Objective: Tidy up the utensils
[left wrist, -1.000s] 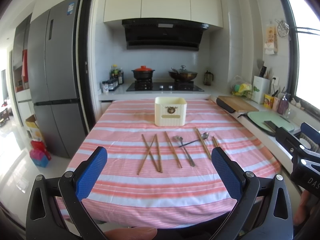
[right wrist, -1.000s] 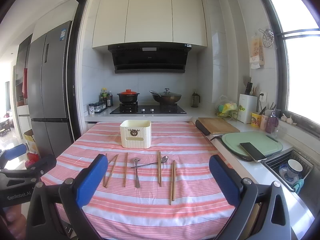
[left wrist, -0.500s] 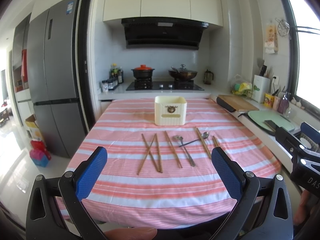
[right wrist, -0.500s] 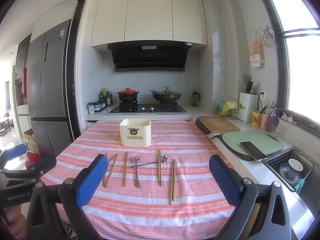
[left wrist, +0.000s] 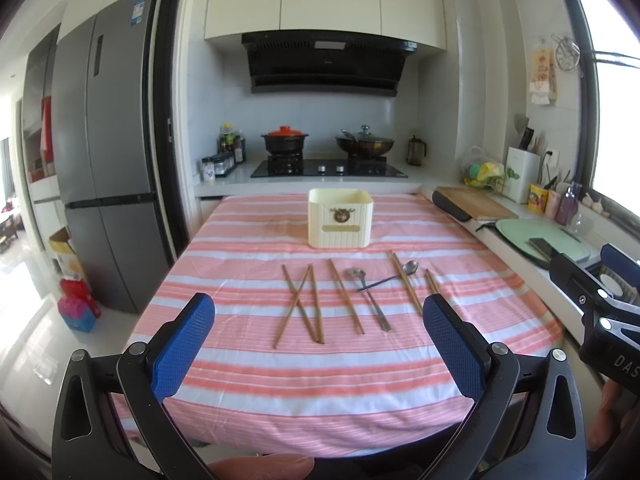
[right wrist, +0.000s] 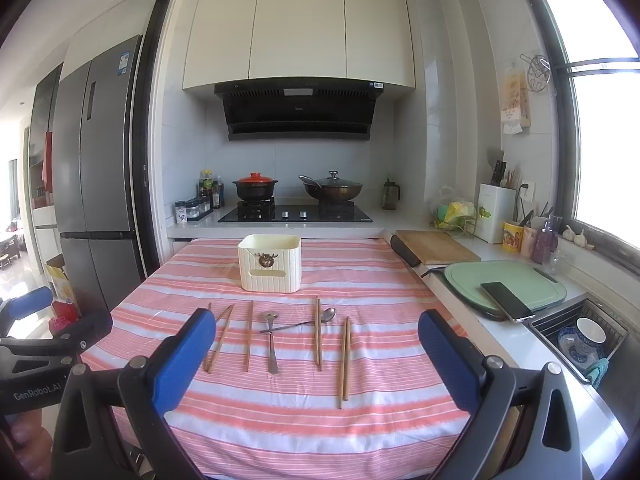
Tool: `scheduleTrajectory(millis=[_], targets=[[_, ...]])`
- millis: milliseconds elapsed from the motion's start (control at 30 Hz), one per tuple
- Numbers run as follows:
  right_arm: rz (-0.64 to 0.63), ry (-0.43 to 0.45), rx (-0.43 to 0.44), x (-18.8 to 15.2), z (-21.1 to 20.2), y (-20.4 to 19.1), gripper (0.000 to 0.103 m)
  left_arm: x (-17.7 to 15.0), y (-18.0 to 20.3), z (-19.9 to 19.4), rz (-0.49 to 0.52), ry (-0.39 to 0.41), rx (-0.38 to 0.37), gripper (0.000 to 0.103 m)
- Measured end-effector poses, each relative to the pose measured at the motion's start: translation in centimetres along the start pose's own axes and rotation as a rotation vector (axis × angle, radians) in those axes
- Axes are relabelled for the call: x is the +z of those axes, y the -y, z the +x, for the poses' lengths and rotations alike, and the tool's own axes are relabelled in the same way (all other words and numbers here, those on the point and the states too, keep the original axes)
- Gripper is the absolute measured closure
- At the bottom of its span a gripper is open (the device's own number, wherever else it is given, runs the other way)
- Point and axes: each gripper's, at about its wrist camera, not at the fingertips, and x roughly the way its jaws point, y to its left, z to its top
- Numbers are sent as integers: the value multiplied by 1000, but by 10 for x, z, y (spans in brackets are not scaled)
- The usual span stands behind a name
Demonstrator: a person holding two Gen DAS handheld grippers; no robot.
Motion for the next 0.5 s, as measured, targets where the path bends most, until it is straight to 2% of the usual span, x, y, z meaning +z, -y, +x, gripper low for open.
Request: scheduleTrajectory(millis=[500], targets=[[8,-24,0,1,5,6,0,1,-1,14,-6,-33,-8,0]])
